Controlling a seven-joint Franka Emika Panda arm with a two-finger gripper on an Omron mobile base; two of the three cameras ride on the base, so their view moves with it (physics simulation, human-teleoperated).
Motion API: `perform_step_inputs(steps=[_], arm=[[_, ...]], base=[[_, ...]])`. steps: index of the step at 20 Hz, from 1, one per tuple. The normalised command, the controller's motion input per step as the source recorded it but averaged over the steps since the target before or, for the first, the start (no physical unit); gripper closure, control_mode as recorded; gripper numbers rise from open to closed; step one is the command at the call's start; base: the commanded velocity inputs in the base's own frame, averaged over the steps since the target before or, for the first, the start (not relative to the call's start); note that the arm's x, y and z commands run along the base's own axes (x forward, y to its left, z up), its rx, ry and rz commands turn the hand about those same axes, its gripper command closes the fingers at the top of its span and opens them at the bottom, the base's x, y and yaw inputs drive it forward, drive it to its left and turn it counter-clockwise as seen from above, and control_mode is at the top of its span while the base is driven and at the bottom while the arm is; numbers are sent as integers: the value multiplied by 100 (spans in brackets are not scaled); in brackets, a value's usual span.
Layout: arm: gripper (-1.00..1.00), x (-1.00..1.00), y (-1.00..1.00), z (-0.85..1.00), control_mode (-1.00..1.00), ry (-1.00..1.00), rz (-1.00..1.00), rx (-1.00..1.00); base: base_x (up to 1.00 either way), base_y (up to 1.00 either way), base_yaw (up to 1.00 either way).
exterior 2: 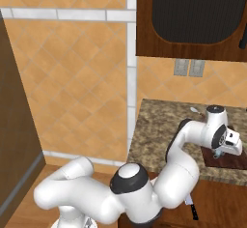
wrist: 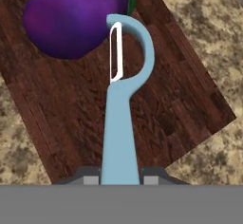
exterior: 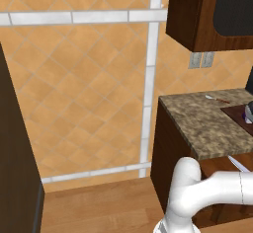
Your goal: Place the appropriate cutting tool for cutting the eggplant skin on the cutting board.
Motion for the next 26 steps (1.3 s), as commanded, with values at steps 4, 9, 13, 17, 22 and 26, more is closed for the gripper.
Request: perform_step_inputs(steps=[4,9,13,17,22,26], arm=[[100,0,0,0,-100,0,0,0],[100,0,0,-16,-100,1,0,0],[100,0,0,-24,-100,1,0,0],[100,0,0,-23,-100,0,0,0],[-100,8,0,-8,-100,1,0,0],[-100,-3,-25,16,-100,0,0,11]], base=[[0,0,0],[0,0,0],[0,0,0],[0,0,0],[0,0,0],[0,0,0]])
